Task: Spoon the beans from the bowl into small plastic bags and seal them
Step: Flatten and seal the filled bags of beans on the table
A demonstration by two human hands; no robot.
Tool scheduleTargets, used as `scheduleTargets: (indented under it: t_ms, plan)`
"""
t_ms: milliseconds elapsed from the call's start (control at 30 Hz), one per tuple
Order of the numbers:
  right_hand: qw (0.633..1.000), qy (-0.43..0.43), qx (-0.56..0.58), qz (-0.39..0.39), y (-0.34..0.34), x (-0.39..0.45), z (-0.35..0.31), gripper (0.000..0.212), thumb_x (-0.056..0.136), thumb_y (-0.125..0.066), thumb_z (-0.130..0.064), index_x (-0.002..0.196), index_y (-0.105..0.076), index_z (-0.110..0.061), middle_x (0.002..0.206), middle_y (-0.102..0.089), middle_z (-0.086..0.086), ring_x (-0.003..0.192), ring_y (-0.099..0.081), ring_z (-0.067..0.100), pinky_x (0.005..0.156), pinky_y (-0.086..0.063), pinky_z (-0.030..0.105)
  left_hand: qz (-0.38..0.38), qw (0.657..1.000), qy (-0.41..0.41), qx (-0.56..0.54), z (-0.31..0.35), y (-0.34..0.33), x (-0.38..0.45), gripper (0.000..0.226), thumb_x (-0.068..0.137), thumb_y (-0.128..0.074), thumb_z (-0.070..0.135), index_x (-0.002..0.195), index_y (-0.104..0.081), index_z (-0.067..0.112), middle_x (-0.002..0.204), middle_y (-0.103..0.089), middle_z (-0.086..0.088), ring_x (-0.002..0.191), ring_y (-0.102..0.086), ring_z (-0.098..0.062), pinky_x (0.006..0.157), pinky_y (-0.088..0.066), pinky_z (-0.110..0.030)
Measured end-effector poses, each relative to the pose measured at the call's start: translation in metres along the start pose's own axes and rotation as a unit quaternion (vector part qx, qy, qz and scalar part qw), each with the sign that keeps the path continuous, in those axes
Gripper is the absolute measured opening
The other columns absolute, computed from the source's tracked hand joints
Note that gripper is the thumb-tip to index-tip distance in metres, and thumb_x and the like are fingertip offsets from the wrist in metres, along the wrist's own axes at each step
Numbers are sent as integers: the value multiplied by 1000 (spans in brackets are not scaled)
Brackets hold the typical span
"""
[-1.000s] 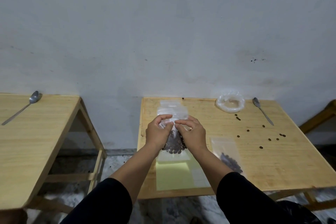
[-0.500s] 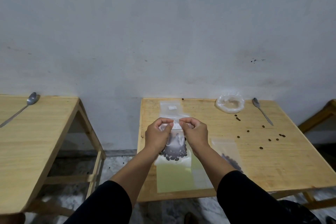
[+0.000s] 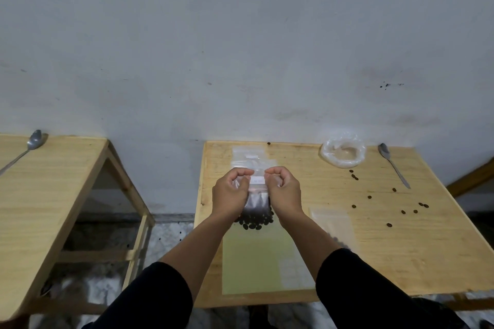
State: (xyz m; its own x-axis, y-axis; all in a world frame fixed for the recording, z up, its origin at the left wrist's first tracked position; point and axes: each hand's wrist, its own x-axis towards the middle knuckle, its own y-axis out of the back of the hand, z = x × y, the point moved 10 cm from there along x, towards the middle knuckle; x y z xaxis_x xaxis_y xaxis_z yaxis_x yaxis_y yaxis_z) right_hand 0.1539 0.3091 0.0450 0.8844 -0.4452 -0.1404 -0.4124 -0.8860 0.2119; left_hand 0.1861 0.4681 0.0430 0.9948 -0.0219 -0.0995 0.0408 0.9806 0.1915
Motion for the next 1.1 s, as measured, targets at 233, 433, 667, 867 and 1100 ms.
scheduleTargets:
  t_ms: [233, 433, 667, 867, 1100]
  plan:
    - [991, 44, -96, -86, -11, 37, 14, 14, 79, -71, -16, 89, -68, -24, 76, -67, -8, 72, -62, 12, 69, -55, 31, 7, 999, 30, 27, -14, -11, 53, 20, 95, -49, 20, 101, -65, 31, 104, -63, 11, 91, -55, -6, 67, -40, -11]
    - [990, 2, -130, -48, -8, 102, 34, 17, 77, -71, -19, 80, -64, -34, 81, -70, -3, 81, -66, 17, 77, -57, 45, 30, 994, 60, 87, -34, -29, 91, 23, 84, -66, 26, 107, -65, 26, 105, -62, 11, 100, -55, -9, 85, -45, -21]
    - [978, 12, -200, -66, -29, 142, 58, 12, 81, -68, -23, 93, -68, -21, 87, -69, -1, 80, -59, 10, 74, -45, 21, 52, 982, 70, 170, -61, -33, 112, 29, 86, -65, 13, 115, -64, 13, 106, -64, -6, 84, -57, -10, 75, -43, -13]
    - [955, 67, -281, -66, -40, 149, 64, 14, 84, -65, -19, 96, -69, -11, 108, -59, 14, 98, -57, 25, 84, -35, 17, 41, 965, 35, 257, -67, -42, 118, 27, 91, -58, 16, 116, -64, 8, 127, -56, -8, 111, -56, -20, 86, -32, -6]
    - [871, 282, -388, -107, -64, 114, 21, 30, 85, -44, -12, 83, -69, 3, 89, -68, 16, 88, -65, 31, 92, -42, 36, -42, 929, -16, 367, -81, -57, 119, 41, 98, -33, 31, 125, -56, 13, 137, -50, -3, 130, -39, -13, 110, -24, -18]
